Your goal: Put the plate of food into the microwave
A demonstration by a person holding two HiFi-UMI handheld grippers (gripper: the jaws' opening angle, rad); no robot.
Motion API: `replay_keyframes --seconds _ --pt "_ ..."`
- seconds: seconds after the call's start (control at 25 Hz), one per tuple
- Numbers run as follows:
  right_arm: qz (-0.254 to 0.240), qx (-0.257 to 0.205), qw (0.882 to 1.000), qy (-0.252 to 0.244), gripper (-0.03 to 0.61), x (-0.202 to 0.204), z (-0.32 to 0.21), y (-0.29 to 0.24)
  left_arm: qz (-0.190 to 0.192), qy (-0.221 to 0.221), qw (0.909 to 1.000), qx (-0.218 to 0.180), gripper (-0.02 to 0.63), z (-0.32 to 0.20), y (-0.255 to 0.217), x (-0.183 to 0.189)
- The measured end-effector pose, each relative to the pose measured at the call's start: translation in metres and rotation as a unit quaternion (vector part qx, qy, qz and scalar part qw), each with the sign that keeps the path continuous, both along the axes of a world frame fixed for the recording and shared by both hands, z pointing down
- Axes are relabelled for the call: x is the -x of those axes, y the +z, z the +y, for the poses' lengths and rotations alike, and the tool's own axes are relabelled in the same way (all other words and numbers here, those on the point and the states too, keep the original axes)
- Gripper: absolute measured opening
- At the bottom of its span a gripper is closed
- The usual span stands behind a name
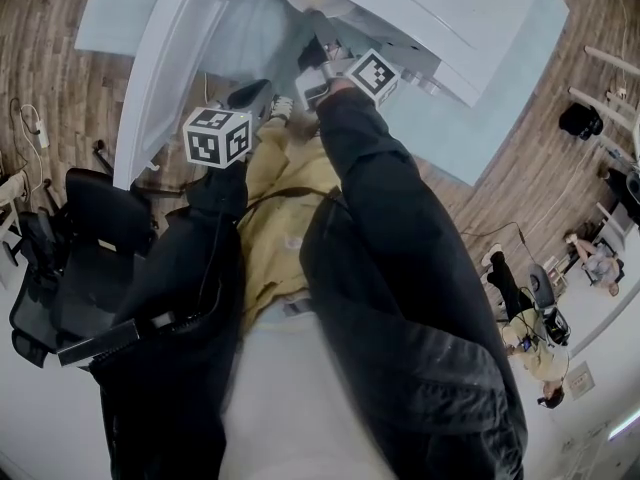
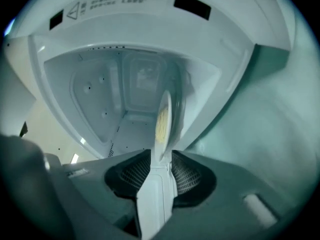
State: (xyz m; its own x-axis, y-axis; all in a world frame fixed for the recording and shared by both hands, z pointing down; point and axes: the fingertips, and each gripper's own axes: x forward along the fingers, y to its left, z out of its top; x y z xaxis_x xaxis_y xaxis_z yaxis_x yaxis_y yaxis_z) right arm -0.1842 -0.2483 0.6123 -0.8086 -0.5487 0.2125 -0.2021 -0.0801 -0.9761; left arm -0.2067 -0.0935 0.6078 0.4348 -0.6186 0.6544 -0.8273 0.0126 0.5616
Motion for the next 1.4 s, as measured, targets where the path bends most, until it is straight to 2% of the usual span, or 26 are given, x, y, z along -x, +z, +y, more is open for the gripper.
replay_keyframes --seconds 0.24,0.32,0.44,0.6,0.72,0.88,1.04,1.24,1.4 --pt "0.029 -0.017 0.998 -0.059 0.11 -0.001 0.04 -0.012 -0.001 0.013 0.9997 -0.02 -0.002 -0.011 -0.015 -0.011" --pt "0.052 -0.037 0.994 -0.086 0.079 -0.004 0.055 -0.019 -0.002 0.018 0.9994 -0.03 -0.002 -0.015 -0.023 -0.015" --pt "0.077 -0.071 0.989 -0.109 -0.003 -0.014 0.071 -0.036 -0.006 0.025 0.9986 -0.046 -0.002 -0.019 -0.039 -0.022" --pt "0.088 -0.132 0.978 -0.136 -0.003 -0.023 0.078 -0.076 -0.02 0.034 0.996 -0.08 -0.002 -0.026 -0.071 -0.028" --pt "0.107 -0.196 0.961 -0.16 -0.005 -0.03 0.082 -0.115 -0.037 0.041 0.9918 -0.115 -0.002 -0.034 -0.103 -0.033" --pt "0.136 -0.265 0.94 -0.164 -0.005 -0.046 0.088 -0.163 -0.065 0.058 0.9821 -0.167 -0.002 -0.044 -0.15 -0.047" --pt "0.177 -0.343 0.909 -0.158 -0.005 -0.066 0.076 -0.205 -0.076 0.069 0.9699 -0.221 -0.002 -0.067 -0.19 -0.066" --pt "0.24 -0.396 0.873 -0.151 -0.005 -0.11 0.052 -0.233 -0.066 0.065 0.9662 -0.241 -0.002 -0.086 -0.211 -0.104" --pt "0.279 -0.439 0.844 -0.132 -0.005 -0.129 0.037 -0.256 -0.082 0.067 0.9546 -0.278 -0.002 -0.099 -0.239 -0.116"
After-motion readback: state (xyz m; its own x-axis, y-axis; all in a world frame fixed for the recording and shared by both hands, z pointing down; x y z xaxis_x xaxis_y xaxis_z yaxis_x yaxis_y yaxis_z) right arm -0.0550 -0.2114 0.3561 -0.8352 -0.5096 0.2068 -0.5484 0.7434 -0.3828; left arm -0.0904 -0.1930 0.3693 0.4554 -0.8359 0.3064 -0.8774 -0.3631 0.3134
